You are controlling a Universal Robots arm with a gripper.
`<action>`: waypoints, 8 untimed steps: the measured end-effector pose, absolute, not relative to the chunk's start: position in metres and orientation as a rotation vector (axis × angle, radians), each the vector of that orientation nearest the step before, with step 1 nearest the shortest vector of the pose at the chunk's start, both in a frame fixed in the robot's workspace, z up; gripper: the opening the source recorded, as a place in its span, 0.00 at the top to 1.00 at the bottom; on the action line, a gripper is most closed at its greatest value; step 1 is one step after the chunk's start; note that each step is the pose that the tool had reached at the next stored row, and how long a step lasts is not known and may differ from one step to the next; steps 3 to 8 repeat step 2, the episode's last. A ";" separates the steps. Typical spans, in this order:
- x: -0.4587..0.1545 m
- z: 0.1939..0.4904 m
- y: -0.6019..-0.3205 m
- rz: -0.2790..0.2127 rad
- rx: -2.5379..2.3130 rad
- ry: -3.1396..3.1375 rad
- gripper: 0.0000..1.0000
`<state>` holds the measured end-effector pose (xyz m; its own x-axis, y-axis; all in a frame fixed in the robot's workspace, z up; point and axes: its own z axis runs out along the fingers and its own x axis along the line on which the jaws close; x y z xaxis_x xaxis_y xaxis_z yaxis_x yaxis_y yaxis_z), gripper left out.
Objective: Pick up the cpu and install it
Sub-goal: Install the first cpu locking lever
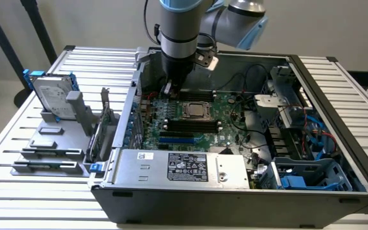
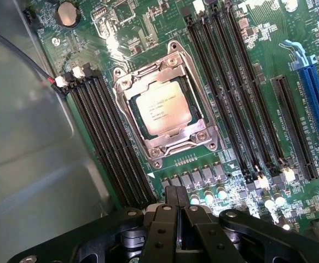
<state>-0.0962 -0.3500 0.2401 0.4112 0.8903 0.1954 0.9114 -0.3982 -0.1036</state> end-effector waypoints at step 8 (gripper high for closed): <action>-0.096 0.240 -0.350 -0.161 -2.471 -1.598 0.89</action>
